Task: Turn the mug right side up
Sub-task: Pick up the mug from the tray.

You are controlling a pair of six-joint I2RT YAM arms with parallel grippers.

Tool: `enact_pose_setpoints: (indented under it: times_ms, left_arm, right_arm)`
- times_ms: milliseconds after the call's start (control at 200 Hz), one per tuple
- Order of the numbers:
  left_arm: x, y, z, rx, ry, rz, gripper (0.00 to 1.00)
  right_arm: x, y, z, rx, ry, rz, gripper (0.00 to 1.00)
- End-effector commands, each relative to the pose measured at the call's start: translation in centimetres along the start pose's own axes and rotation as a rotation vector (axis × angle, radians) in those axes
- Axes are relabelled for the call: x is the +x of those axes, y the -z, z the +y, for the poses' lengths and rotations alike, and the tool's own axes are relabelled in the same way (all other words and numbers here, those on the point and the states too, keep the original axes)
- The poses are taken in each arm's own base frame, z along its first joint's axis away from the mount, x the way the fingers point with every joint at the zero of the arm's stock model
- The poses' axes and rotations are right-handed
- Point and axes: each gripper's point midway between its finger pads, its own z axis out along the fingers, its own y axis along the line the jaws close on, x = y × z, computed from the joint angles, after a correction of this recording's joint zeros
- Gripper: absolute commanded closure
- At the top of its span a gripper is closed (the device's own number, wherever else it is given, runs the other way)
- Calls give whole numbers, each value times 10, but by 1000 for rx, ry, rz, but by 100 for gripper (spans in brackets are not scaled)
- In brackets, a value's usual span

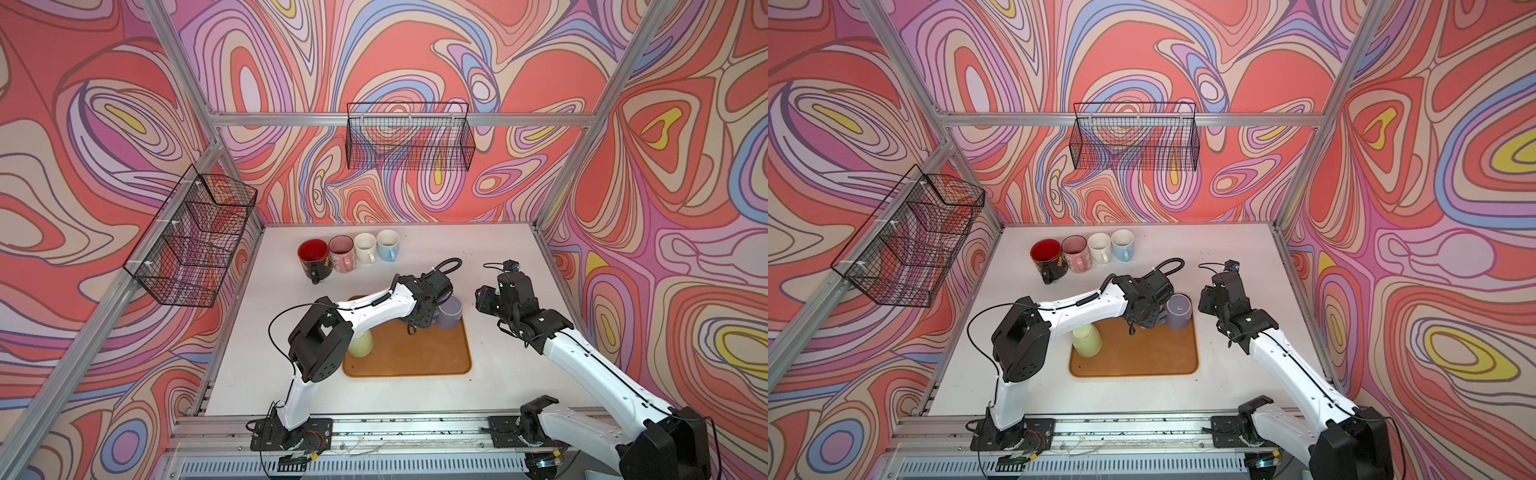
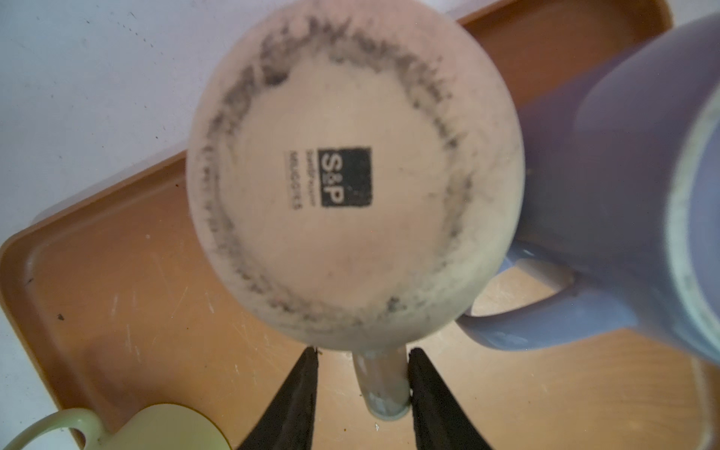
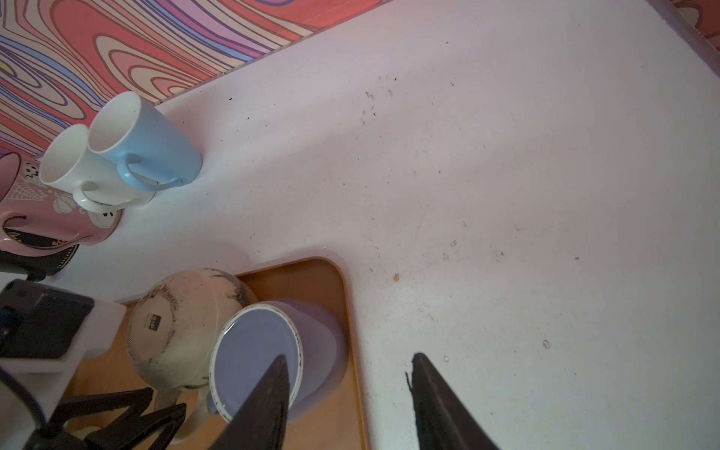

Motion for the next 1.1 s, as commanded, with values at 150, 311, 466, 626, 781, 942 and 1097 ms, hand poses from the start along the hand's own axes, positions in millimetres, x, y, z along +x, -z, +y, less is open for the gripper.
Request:
enact_pose_setpoints:
  times_ms: [150,311,466,626,781,942,1097]
  left_arm:
    - [9,-15,2,6,-3,54,68]
    - [10,-17,1,15,-10,67,70]
    - [12,-21,2,10,-11,78,67]
    - [12,-20,2,14,-4,68,74]
    - [9,-16,3,11,-13,57,89]
    - [6,-8,8,12,-16,35,100]
    - [4,4,15,35,3,14,100]
  right_arm:
    - [0,-2,-4,13,-1,-3,48]
    - [0,-2,-2,8,0,0,48]
    - [0,-2,-2,7,1,1,48]
    - [-2,-1,-2,6,5,-2,48]
    - [0,-1,-1,1,4,4,49]
    - [2,-2,2,-17,1,15,49]
    - [2,0,10,-63,7,22,49]
